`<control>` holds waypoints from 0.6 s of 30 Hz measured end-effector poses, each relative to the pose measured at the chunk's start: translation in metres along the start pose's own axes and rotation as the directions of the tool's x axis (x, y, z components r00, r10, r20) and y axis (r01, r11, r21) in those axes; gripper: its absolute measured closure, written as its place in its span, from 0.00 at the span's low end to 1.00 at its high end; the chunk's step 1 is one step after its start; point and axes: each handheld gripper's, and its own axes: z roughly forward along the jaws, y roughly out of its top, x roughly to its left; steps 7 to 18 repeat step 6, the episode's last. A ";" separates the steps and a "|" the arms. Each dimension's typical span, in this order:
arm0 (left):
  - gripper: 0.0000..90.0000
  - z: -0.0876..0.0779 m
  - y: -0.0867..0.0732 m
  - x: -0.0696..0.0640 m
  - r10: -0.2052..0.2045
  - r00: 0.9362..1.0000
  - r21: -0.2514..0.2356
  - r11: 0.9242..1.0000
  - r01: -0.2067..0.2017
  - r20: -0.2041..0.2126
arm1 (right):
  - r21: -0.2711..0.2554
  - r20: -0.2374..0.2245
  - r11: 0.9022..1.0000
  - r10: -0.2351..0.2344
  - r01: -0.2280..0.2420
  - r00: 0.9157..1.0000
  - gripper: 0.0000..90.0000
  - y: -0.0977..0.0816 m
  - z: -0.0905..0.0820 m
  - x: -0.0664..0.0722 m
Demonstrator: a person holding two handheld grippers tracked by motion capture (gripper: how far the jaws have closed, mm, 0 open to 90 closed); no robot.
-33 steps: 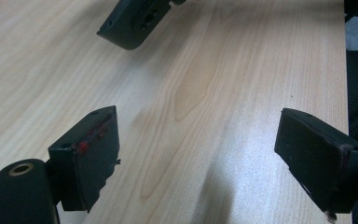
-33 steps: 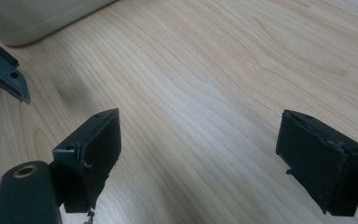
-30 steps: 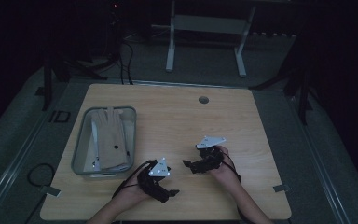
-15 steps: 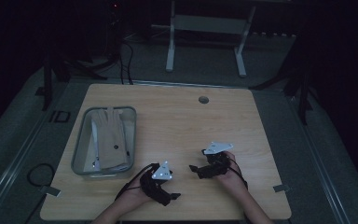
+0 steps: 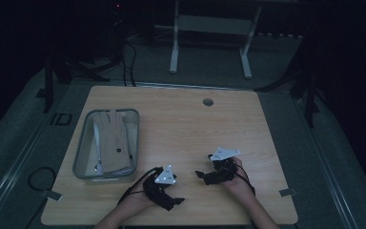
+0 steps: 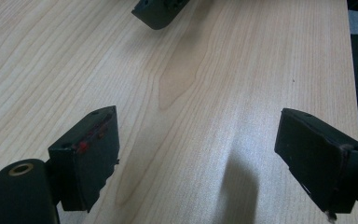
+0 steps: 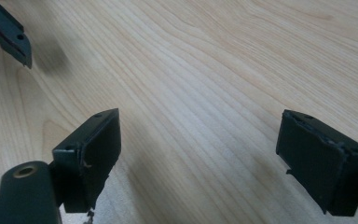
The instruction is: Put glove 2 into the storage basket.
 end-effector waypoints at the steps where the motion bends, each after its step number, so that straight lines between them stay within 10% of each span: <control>1: 0.16 0.000 0.000 0.000 0.000 1.000 0.000 1.000 0.000 0.001 | 0.001 0.002 1.000 0.002 -0.002 1.000 0.15 0.000 0.000 -0.001; 18: 0.16 -0.001 0.001 0.001 -0.003 1.000 -0.003 1.000 0.003 0.005 | 0.003 0.007 1.000 0.013 -0.013 1.000 0.15 -0.001 0.000 -0.002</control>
